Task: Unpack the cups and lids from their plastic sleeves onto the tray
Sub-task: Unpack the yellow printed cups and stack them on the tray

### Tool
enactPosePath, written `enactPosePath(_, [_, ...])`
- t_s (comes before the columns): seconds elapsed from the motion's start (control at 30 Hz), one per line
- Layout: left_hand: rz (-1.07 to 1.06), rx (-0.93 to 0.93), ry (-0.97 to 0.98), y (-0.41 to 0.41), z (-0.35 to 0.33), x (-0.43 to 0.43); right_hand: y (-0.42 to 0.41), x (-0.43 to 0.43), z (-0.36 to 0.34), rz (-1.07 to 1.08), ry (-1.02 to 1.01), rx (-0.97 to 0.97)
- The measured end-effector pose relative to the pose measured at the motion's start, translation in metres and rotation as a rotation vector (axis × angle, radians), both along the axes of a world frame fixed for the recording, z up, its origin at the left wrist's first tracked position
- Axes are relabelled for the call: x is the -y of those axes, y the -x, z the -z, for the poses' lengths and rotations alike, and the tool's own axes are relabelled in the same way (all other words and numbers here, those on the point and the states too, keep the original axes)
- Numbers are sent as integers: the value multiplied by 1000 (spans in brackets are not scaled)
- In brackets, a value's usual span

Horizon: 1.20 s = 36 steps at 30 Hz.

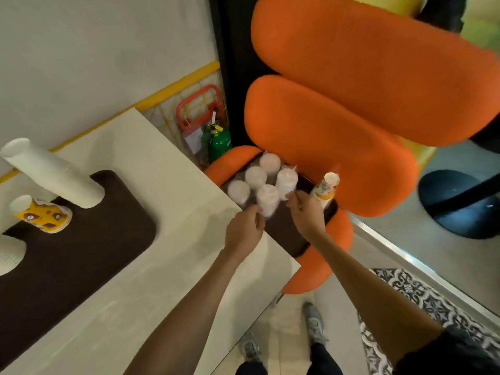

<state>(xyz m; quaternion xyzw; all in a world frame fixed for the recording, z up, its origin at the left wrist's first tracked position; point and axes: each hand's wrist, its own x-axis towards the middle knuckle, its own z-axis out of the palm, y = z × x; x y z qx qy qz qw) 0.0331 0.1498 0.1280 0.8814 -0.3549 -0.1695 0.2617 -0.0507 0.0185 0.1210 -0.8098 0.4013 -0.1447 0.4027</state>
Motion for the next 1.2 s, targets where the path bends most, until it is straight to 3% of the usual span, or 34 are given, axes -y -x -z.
enactPosePath(0.2, [3,-88,86,21,18,97,34,96,25,185,-53,-4])
enactPosePath(0.4, [-36,-159,39,28,55,194,47,189,73,313,-167,1])
enactPosePath(0.63, [-48,-128,-14,28,119,273,38,248,150,215,-463,-93])
enactPosePath(0.73, [-30,-98,-19,32,142,293,34,251,180,258,-675,-40])
enactPosePath(0.93, [-29,8,-45,37,168,317,34,247,208,389,-866,26])
enactPosePath(1.07, [-7,-56,-53,29,174,316,31,252,218,424,-889,56])
enactPosePath(1.2, [-155,-182,45,23,170,292,20,254,236,459,-912,20])
